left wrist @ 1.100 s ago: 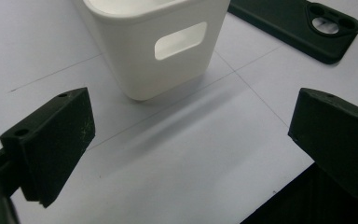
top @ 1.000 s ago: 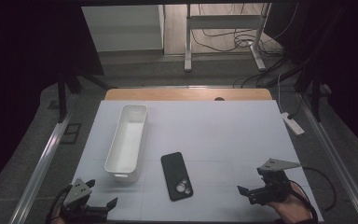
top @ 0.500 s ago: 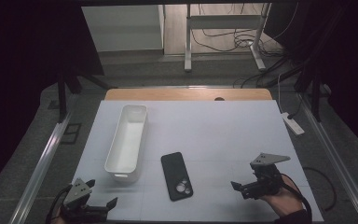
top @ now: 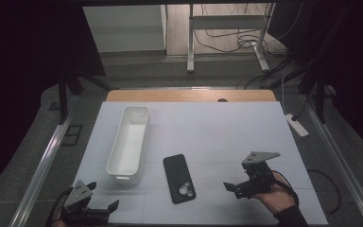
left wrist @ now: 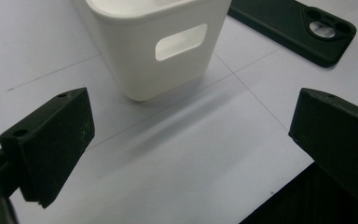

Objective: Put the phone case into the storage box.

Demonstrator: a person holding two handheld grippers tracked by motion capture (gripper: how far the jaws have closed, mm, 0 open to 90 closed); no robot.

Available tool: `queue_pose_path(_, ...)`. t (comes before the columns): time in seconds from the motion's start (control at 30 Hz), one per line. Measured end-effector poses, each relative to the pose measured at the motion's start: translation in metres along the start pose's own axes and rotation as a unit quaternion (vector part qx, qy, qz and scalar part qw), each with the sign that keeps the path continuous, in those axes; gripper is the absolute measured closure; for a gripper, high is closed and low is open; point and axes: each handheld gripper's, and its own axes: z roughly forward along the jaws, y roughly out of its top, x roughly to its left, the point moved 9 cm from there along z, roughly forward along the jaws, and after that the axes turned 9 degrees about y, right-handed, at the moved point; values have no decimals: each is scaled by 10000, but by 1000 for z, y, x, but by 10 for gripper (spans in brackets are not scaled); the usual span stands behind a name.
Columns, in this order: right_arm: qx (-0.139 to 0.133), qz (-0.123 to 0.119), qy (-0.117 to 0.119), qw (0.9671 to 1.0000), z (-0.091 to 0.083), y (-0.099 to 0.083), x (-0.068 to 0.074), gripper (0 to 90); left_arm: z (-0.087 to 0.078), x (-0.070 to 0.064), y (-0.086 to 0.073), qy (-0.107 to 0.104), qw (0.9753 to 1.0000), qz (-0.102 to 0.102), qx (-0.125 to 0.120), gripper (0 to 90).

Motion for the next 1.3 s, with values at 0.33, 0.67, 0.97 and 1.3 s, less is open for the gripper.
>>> queue_pose_path(0.33,132,-138,47,9998,11,8,7,0,0,0,0,-9,10000,1,-1,5)
queue_pose_path(0.67,246,-284,112,9992,20,16,13,0,0,0,0,-10,10000,-4,1,4)
queue_pose_path(0.97,352,-414,161,9984,30,23,19,0,0,0,0,-13,10000,-2,4,4)
queue_pose_path(1.3,475,-518,219,9973,41,28,23,0,0,0,0,-14,10000,-2,5,4)
